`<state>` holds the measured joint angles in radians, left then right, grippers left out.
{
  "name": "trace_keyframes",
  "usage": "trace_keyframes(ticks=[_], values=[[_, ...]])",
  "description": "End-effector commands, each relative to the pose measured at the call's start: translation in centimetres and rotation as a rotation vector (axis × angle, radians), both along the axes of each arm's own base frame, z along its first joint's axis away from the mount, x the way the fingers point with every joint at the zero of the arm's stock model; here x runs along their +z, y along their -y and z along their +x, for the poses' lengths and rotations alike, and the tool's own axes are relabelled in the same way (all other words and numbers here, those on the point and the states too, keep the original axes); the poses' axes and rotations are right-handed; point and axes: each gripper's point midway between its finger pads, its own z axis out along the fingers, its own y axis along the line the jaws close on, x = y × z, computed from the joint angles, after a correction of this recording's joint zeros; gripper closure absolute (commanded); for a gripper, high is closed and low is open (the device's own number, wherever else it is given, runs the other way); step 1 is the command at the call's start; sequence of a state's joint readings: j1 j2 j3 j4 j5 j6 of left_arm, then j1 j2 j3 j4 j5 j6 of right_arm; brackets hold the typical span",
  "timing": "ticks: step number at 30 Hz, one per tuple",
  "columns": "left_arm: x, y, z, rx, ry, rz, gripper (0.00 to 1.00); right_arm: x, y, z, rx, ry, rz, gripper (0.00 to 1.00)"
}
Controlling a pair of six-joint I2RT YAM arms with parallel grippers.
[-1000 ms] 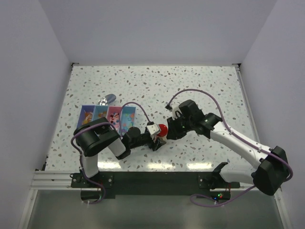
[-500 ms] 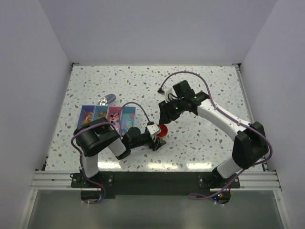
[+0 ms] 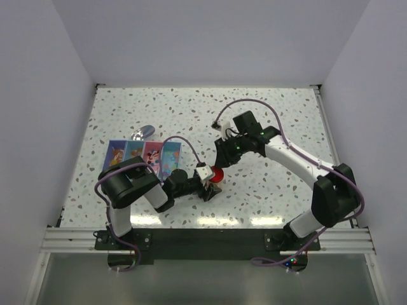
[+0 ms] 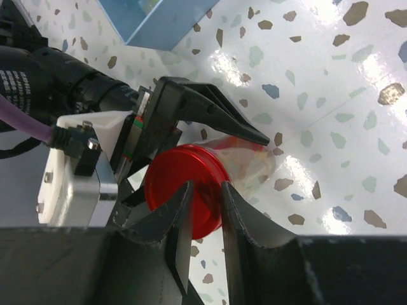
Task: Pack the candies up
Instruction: Screw the bottle lid onto the packing bottle.
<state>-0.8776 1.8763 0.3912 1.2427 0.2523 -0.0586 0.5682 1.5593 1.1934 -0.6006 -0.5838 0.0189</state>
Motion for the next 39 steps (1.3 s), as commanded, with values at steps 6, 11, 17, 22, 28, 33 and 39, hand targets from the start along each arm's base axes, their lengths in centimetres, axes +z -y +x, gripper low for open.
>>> trace_keyframes(ticks=[6, 11, 17, 22, 28, 33, 39], values=[[-0.9, -0.4, 0.9, 0.059, -0.040, 0.035, 0.92, 0.0, 1.5, -3.5, -0.026, -0.023, -0.017, 0.80], [-0.9, -0.4, 1.1, 0.065, -0.041, 0.038, 0.93, 0.4, 1.4, -4.8, -0.093, 0.007, -0.006, 0.83], [-1.2, -0.7, 0.8, 0.063, -0.048, 0.046, 0.93, 0.8, 2.0, -5.6, -0.151, 0.003, 0.006, 0.83], [-1.2, -0.8, 0.6, 0.061, -0.050, 0.045, 0.93, 2.3, 3.7, -2.4, -0.201, 0.062, -0.005, 0.76], [-1.1, -0.7, 0.6, 0.054, -0.048, 0.042, 0.93, 3.1, 2.2, 1.0, -0.119, 0.099, -0.015, 0.62], [-1.0, -0.7, 0.6, 0.054, -0.048, 0.044, 0.93, 3.1, 0.2, 2.5, -0.067, 0.096, 0.036, 0.58], [-1.0, -0.7, 0.7, 0.059, -0.049, 0.046, 0.93, 1.5, -0.7, 2.2, -0.023, 0.037, 0.056, 0.59]])
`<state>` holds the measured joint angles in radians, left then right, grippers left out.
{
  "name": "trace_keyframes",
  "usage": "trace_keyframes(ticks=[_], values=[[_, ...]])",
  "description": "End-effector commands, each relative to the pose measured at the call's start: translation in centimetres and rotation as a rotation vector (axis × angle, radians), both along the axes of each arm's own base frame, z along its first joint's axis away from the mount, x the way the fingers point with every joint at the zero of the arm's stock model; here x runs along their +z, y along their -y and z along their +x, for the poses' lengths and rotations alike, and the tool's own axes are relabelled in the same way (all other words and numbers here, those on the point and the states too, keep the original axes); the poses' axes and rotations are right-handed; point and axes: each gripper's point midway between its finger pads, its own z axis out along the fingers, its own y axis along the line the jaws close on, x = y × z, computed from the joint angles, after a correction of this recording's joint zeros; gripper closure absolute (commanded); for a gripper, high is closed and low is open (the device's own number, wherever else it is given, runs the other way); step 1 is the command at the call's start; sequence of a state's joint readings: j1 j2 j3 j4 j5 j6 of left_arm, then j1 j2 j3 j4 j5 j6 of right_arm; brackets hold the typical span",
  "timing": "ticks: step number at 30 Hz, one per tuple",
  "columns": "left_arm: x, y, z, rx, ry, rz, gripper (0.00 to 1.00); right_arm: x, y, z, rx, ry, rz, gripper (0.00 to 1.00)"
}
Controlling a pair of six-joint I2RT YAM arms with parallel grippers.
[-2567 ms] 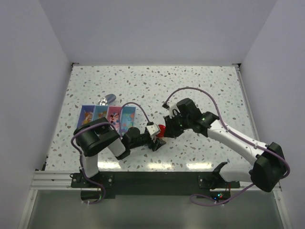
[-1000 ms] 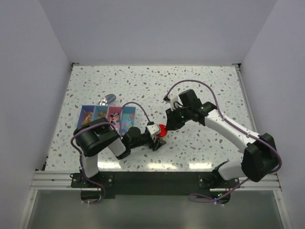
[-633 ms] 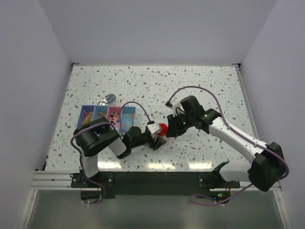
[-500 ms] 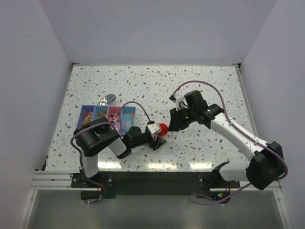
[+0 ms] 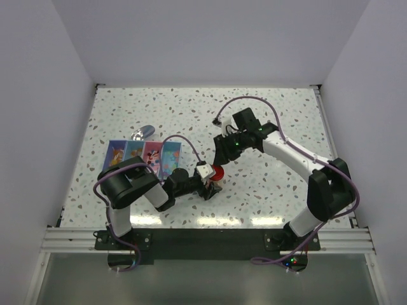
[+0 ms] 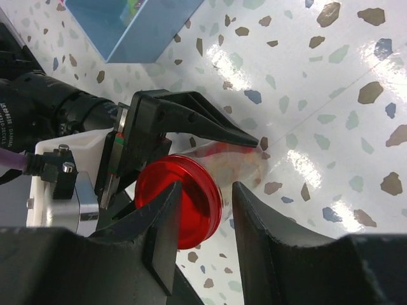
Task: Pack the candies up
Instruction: Screw the bottle lid onto the packing bottle.
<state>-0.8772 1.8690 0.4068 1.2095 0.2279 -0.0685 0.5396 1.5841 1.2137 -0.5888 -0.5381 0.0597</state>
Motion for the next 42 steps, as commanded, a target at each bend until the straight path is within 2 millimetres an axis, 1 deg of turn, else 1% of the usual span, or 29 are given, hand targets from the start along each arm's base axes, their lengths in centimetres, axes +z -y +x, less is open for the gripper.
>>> trace_keyframes(ticks=[1, 8, 9, 10, 13, 14, 16, 17, 19, 20, 24, 26, 28, 29, 31, 32, 34, 35, 36, 37, 38, 39, 40, 42], values=[[-1.0, -0.7, 0.2, 0.034, -0.038, 0.038, 0.93, 1.8, -1.5, 0.0, 0.066, 0.035, 0.083, 0.59], [-0.9, -0.6, 0.3, 0.034, -0.038, 0.035, 0.93, 1.6, -0.7, -1.9, 0.064, 0.011, 0.089, 0.67], [-1.0, -0.6, 0.4, 0.036, -0.038, 0.036, 0.93, 1.0, -0.4, -2.4, 0.061, -0.008, 0.081, 0.69], [-1.0, -0.6, 0.4, 0.037, -0.038, 0.038, 0.93, 1.1, -0.2, -2.6, 0.057, -0.007, 0.082, 0.71], [-0.8, -0.4, 0.6, 0.039, -0.035, 0.042, 0.93, 0.6, 0.6, -3.5, 0.030, -0.016, 0.065, 0.74], [-0.9, -0.5, 0.6, 0.042, -0.038, 0.046, 0.93, 0.1, 1.0, -3.9, 0.018, -0.027, 0.055, 0.75], [-0.9, -0.4, 0.7, 0.043, -0.038, 0.047, 0.94, 0.4, 1.4, -4.3, -0.011, -0.016, 0.056, 0.77], [-0.9, -0.4, 0.7, 0.042, -0.040, 0.049, 0.95, 0.0, 1.7, -4.6, -0.027, -0.021, 0.054, 0.79], [-1.0, -0.4, 0.7, 0.043, -0.044, 0.054, 0.98, 0.5, 1.8, -5.1, -0.064, -0.019, 0.072, 0.80], [-1.0, -0.4, 0.8, 0.045, -0.043, 0.053, 0.98, 0.2, 1.9, -5.3, -0.091, -0.029, 0.079, 0.81], [-1.2, -0.5, 0.7, 0.045, -0.047, 0.058, 0.98, 0.4, 0.9, -6.8, -0.103, -0.026, 0.105, 0.82], [-1.2, -0.5, 0.6, 0.042, -0.047, 0.058, 0.98, 0.9, 1.1, -6.9, -0.113, -0.019, 0.109, 0.81], [-1.3, -0.6, 0.6, 0.045, -0.047, 0.058, 0.97, 1.0, 2.1, -5.8, -0.146, 0.022, 0.083, 0.79], [-1.3, -0.7, 0.5, 0.042, -0.049, 0.060, 0.97, 1.4, 2.5, -5.3, -0.149, 0.035, 0.075, 0.78], [-1.4, -0.7, 0.3, 0.039, -0.052, 0.060, 0.97, 2.0, 3.3, -4.0, -0.161, 0.056, 0.067, 0.70], [-1.4, -0.8, 0.3, 0.039, -0.052, 0.062, 0.97, 2.9, 3.3, -3.3, -0.139, 0.089, 0.061, 0.68], [-1.2, -0.8, 0.2, 0.036, -0.049, 0.055, 0.97, 2.8, 2.8, -2.5, -0.105, 0.080, 0.049, 0.64], [-1.3, -0.9, 0.1, 0.036, -0.052, 0.058, 0.97, 3.8, 2.3, -1.7, -0.079, 0.108, 0.061, 0.60], [-1.2, -0.9, 0.1, 0.035, -0.051, 0.057, 0.97, 3.2, 1.8, -1.2, -0.064, 0.087, 0.055, 0.59], [-1.2, -0.8, 0.1, 0.033, -0.051, 0.055, 0.97, 3.3, 1.2, -1.1, -0.036, 0.079, 0.070, 0.57], [-1.2, -0.8, 0.1, 0.032, -0.052, 0.056, 0.97, 4.0, 0.7, -0.5, -0.010, 0.100, 0.084, 0.55], [-1.2, -0.8, 0.1, 0.032, -0.052, 0.056, 0.97, 3.9, 0.3, -0.2, 0.006, 0.094, 0.089, 0.55], [-1.2, -0.7, 0.1, 0.029, -0.052, 0.058, 0.97, 3.3, -0.2, 0.0, 0.022, 0.069, 0.091, 0.55], [-1.2, -0.7, 0.2, 0.029, -0.052, 0.058, 0.97, 3.3, -0.8, 0.3, 0.046, 0.063, 0.107, 0.55]])
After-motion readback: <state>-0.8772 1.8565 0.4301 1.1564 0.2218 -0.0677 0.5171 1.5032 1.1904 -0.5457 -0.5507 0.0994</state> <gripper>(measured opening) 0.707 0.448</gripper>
